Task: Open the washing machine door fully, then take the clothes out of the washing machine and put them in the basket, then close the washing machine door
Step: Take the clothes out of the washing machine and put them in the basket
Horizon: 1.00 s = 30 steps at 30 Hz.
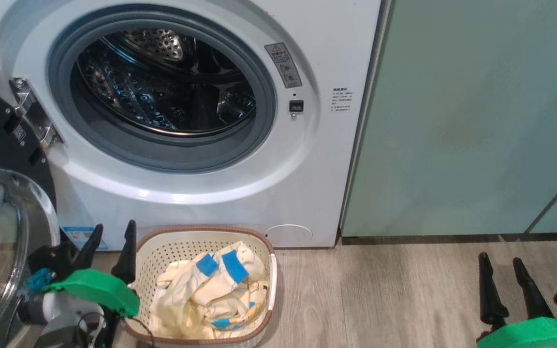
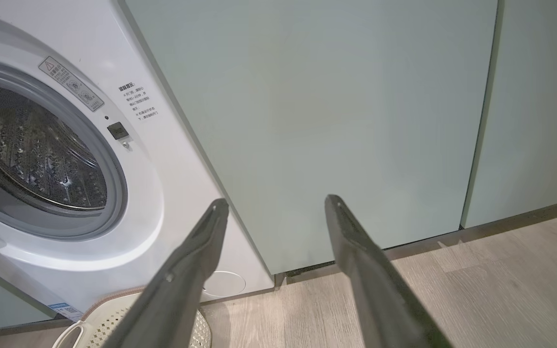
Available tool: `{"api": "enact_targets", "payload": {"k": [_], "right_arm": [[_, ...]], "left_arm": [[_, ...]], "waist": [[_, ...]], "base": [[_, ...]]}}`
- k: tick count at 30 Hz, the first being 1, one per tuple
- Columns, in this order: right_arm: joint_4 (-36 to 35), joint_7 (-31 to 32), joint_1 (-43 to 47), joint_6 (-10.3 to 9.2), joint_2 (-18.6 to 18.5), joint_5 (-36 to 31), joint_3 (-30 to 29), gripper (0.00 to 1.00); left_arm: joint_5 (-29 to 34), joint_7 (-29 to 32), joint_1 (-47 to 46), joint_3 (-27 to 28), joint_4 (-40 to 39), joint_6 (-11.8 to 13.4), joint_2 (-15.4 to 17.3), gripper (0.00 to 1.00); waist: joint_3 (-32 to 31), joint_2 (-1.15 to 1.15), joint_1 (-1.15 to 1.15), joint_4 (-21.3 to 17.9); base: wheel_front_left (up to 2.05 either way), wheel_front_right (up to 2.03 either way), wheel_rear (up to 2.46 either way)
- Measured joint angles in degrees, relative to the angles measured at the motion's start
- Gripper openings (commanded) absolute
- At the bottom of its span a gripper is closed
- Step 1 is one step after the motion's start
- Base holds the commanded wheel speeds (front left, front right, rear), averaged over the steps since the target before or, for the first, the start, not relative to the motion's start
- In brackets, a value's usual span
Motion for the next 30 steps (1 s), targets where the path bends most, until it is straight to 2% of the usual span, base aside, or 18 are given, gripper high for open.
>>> {"api": "enact_targets", "payload": {"k": [6, 30], "right_arm": [[-0.36, 0.00, 0.02, 0.00, 0.03, -0.26, -0.71, 1.00], [-2.16, 0.00, 0.00, 0.00, 0.21, -2.25, -1.58, 1.00]], "left_arm": [[0.45, 0.00, 1.62, 1.54, -0.99, 0.01, -0.51, 1.00], [0.27, 0.00, 2.75, 1.46, -0.55, 0.00, -0.63, 1.00]], "waist": [[-0.30, 0.00, 0.01, 0.05], [0.12, 0.00, 0.01, 0.64]], "base": [[0.00, 0.00, 0.00], [0.00, 0.00, 0.00]]}}
